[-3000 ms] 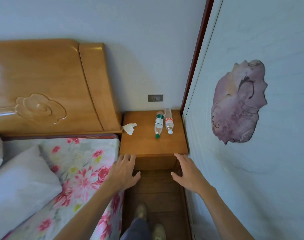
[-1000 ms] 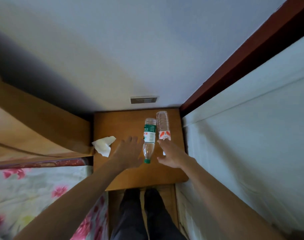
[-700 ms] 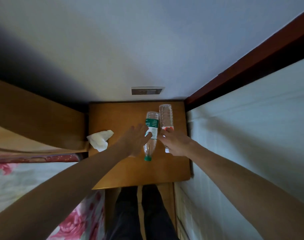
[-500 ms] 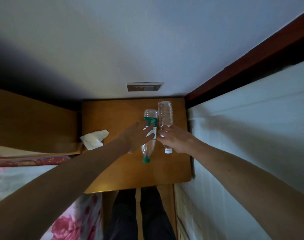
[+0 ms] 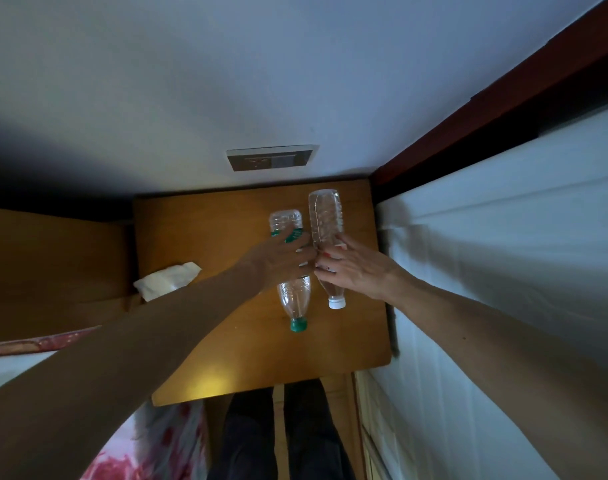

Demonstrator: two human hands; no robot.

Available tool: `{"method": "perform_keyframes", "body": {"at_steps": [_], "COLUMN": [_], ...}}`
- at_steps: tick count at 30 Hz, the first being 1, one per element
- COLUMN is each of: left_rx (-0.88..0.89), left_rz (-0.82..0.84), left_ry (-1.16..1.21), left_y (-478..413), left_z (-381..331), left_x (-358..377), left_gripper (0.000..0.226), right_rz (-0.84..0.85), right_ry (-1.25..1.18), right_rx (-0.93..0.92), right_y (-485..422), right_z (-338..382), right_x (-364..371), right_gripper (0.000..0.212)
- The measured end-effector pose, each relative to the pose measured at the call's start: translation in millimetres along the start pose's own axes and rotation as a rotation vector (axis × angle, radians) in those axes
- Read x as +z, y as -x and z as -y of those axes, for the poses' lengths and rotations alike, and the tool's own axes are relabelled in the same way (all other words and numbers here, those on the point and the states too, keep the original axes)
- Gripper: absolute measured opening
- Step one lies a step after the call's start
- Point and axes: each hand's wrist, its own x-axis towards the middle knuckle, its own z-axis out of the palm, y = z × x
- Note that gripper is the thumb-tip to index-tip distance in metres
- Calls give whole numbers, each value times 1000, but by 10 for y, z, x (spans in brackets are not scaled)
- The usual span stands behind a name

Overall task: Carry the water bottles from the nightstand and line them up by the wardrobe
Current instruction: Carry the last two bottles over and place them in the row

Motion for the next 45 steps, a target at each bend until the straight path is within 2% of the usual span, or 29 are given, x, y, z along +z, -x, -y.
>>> {"method": "perform_keyframes", "body": {"at_steps": [2, 4, 6, 9, 12, 17, 20, 24, 28, 33, 36, 38, 42, 45], "left_rx": [0, -13, -28, -23, -3, -25, -21, -59, -145, -191, -243, -305, -529, -740], "left_rz": [-4, -52, -69, -86, -202, -61, -117, -200, -183, -186, -277, -364, -511, -622], "left_ry": [22, 48, 50, 22, 77, 89, 131, 184, 268, 356, 453, 606, 1044, 1240], "left_y": [-25, -44, -35, 2, 37, 153, 296, 540, 717, 961, 1106, 1192, 1384, 1524], "left_z": [22, 44, 51, 63, 75, 0, -14, -59, -144, -291, -370, -434, -519, -514], "left_x": [68, 155, 232, 294, 331, 376, 419, 466, 473, 466, 426, 455, 424, 251], "left_gripper": [74, 70, 74, 83, 78, 76, 69, 87, 100, 101, 99, 96, 64, 56], "right_rz": [-2, -16, 3, 36, 32, -5, -56, -82, -117, -107, -142, -182, -291, -397], "right_ry": [25, 66, 97, 122, 91, 29, -10, -50, -113, -162, -297, -414, -891, -1302], "right_rx": [-13, -24, -34, -49, -58, -60, -47, -21, 24, 57, 125, 192, 386, 529], "right_y": [-49, -103, -162, -184, -165, -120, -67, 2, 78, 135, 186, 230, 369, 496], "right_z": [-19, -15, -9, -34, -62, -31, 5, 54, 136, 276, 389, 464, 603, 753], "right_x": [30, 21, 32, 20, 28, 11, 29, -1, -72, -241, -287, -296, -424, -629], "right_gripper": [70, 60, 54, 58, 58, 60, 64, 67, 67, 57, 58, 64, 63, 56]}}
